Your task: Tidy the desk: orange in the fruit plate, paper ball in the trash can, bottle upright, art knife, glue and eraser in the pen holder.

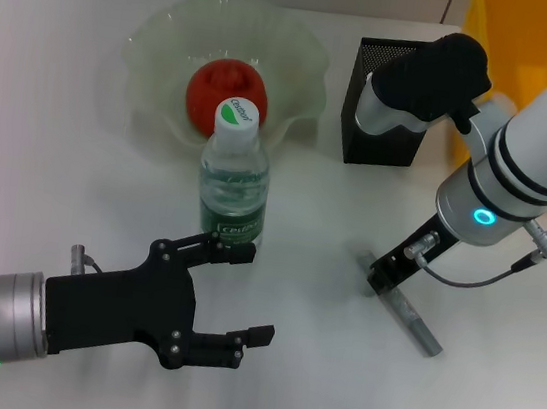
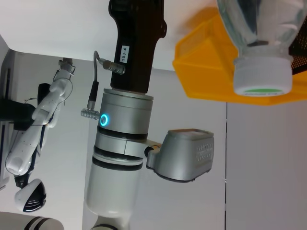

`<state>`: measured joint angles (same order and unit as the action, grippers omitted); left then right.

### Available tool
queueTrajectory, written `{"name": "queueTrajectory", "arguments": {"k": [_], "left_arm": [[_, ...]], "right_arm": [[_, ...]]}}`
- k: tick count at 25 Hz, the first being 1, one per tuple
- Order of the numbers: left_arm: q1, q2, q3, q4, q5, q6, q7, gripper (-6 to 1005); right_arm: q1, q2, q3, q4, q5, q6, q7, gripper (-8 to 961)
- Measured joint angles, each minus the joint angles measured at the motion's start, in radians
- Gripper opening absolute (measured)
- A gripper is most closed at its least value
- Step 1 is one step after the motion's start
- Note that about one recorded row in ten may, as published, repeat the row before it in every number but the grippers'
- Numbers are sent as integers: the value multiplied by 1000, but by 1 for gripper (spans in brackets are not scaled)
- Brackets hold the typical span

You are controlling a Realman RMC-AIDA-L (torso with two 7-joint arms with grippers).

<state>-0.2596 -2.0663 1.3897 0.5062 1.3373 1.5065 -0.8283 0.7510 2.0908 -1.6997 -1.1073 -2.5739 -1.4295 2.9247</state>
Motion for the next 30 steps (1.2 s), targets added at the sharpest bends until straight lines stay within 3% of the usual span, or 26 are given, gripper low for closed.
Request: {"name": "queueTrajectory", "arguments": {"k": [12, 18, 20, 21, 23, 24, 25, 27, 29, 30], "left_arm": [[1, -1, 0, 2, 0, 0, 0, 859], [4, -1, -3, 3, 0, 5, 1, 859], [5, 0, -6, 3, 0, 6, 1, 859], [5, 0, -7, 4, 0, 7, 1, 859], [5, 0, -7, 5, 0, 7, 1, 859], [5, 0, -8, 5, 0, 7, 1, 859], [5, 0, -8, 5, 0, 7, 1, 859], [5, 0, -8, 5, 0, 7, 1, 859], [5, 0, -8, 6, 0, 7, 2, 859], [5, 0, -8, 6, 0, 7, 2, 859]], "right_arm": [[1, 0, 0, 5, 1, 5, -12, 168], [-52, -7, 34, -143, -1, -25, -14, 134], [-123, -10, 145, -316, -4, -47, -45, 133], [-123, -10, 145, -316, -4, -47, -45, 132], [-182, -8, 224, -444, 22, -41, -84, 131], [-211, -8, 255, -499, 42, -25, -105, 130], [-293, -7, 316, -600, 131, 53, -178, 129], [-336, -7, 336, -629, 186, 98, -220, 128], [-436, -7, 364, -650, 388, 254, -379, 128], [-522, -7, 367, -604, 658, 398, -614, 127]]}}
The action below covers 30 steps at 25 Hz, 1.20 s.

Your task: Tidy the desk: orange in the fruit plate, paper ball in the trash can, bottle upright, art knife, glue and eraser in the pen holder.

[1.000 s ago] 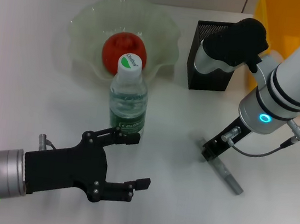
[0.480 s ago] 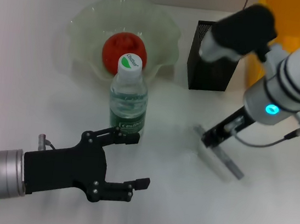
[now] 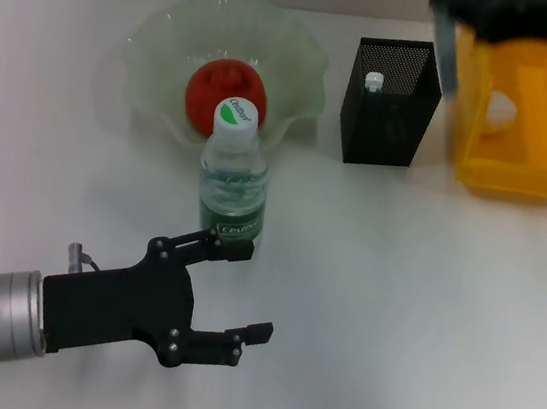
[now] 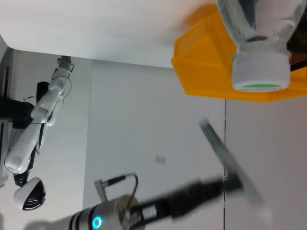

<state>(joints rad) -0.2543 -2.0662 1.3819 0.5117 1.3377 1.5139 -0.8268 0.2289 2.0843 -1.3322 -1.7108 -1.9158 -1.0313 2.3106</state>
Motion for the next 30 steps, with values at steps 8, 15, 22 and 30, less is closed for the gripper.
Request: {"name": "queueTrajectory", "arguments": {"k": [8, 15, 22, 30], "left_arm": [[-8, -2, 0, -4, 2, -5, 0, 859], [-8, -2, 0, -2, 4, -3, 0, 859], [-8, -2, 0, -1, 4, -2, 0, 859], [-9, -2, 0, 1, 6, -3, 0, 859]], "right_arm": [[61, -2, 29, 695, 960, 0, -1069, 125], [278, -3, 156, 1206, 1073, -101, -1396, 123], [334, 1, 158, 1329, 1058, -71, -1505, 121], [330, 3, 161, 1384, 1046, -61, -1571, 159]]}}
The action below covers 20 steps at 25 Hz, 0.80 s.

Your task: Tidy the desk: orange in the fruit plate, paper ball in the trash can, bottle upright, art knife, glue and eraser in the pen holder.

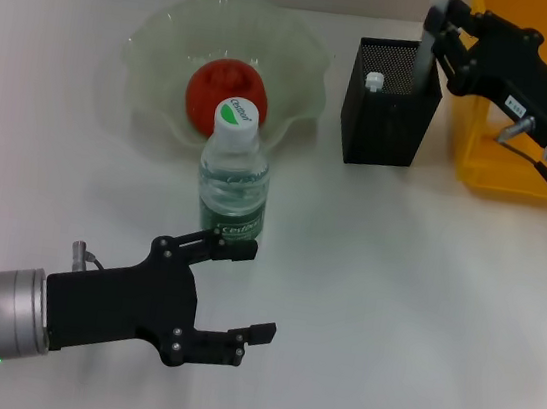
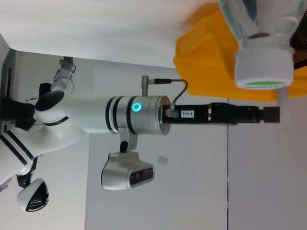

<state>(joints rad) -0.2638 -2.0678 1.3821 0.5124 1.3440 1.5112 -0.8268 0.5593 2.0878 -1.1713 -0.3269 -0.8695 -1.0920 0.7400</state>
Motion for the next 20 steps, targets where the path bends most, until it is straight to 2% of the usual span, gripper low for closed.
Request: {"name": "queueTrajectory", "arguments": {"k": [4, 5, 7, 9, 11, 12, 14, 15, 16, 19, 20], "left_arm": [[0, 0, 0, 2, -1, 0, 0, 859], [0, 0, 0, 2, -1, 0, 0, 859], [0, 0, 0, 2, -2, 0, 0, 859], [0, 0, 0, 3, -5, 2, 0, 859], [-1, 0, -1, 4, -5, 3, -1, 859], [-4, 0, -1, 7, -5, 5, -3, 859], [-4, 0, -1, 7, -5, 5, -3, 859], [-16, 1, -2, 12, -5, 18, -12, 859], [-16, 1, -2, 12, -5, 18, -12, 859], [-21, 1, -1, 12, -3, 26, -13, 859], [-21, 1, -1, 12, -3, 26, -13, 859]], "right_arm": [[-16, 0, -4, -3, -2, -26, -10, 190], [-40, 0, -4, -13, -3, -70, -11, 198], [-58, -2, -4, -22, -4, -103, -10, 286], [-115, -4, 0, -50, -6, -205, 17, 375], [-231, -10, 1, -157, -41, -342, 144, 460], [-231, -10, 1, -157, -41, -342, 144, 501], [-312, -20, 8, -271, -140, -410, 269, 584], [-368, -30, 33, -356, -269, -471, 339, 625], [-368, -30, 33, -356, -269, -471, 339, 655], [-408, -34, 139, -414, -538, -591, 348, 747], [-407, -30, 191, -416, -681, -646, 326, 777]]}}
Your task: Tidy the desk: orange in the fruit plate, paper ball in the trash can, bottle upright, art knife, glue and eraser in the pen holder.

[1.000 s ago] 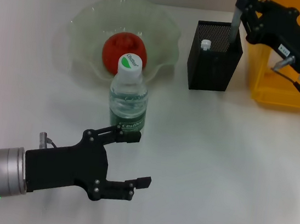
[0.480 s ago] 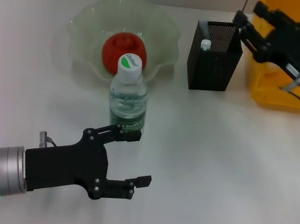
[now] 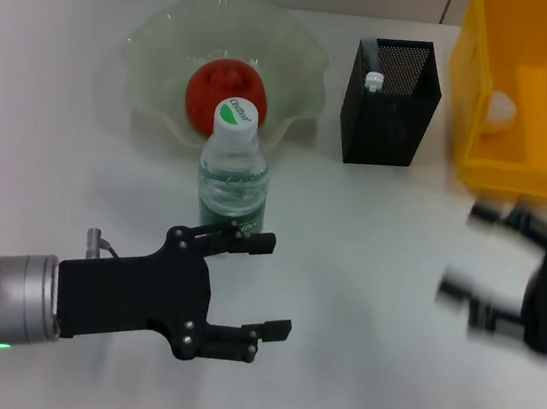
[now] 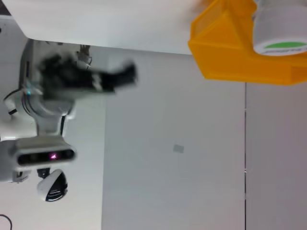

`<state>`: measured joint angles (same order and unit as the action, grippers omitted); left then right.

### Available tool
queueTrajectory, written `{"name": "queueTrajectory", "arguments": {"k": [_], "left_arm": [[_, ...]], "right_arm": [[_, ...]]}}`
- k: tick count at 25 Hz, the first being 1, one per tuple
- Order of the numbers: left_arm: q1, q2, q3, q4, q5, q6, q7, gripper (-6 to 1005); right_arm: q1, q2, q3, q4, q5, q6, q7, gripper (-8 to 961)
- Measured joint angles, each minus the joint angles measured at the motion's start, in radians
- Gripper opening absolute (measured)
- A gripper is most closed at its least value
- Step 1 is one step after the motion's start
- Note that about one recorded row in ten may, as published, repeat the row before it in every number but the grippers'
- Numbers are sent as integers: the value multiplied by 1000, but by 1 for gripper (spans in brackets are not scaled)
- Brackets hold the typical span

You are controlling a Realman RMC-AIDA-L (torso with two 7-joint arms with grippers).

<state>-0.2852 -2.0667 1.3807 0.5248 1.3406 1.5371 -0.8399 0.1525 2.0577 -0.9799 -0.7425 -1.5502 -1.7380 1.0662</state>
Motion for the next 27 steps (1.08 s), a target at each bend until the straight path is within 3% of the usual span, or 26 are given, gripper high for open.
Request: {"name": "queueTrajectory", "arguments": {"k": [2, 5, 27], "left_arm": [[-6, 0, 2, 0, 1, 3, 0, 859], [-23, 1, 9, 0, 7, 8, -34, 859], [-28, -1, 14, -10, 8, 11, -41, 859]], "right_arm": [[2, 2, 18, 1, -60, -18, -10, 838], [5, 17, 31, 7, -162, -6, -26, 843], [21, 22, 56, 69, -163, 48, -60, 843]]}}
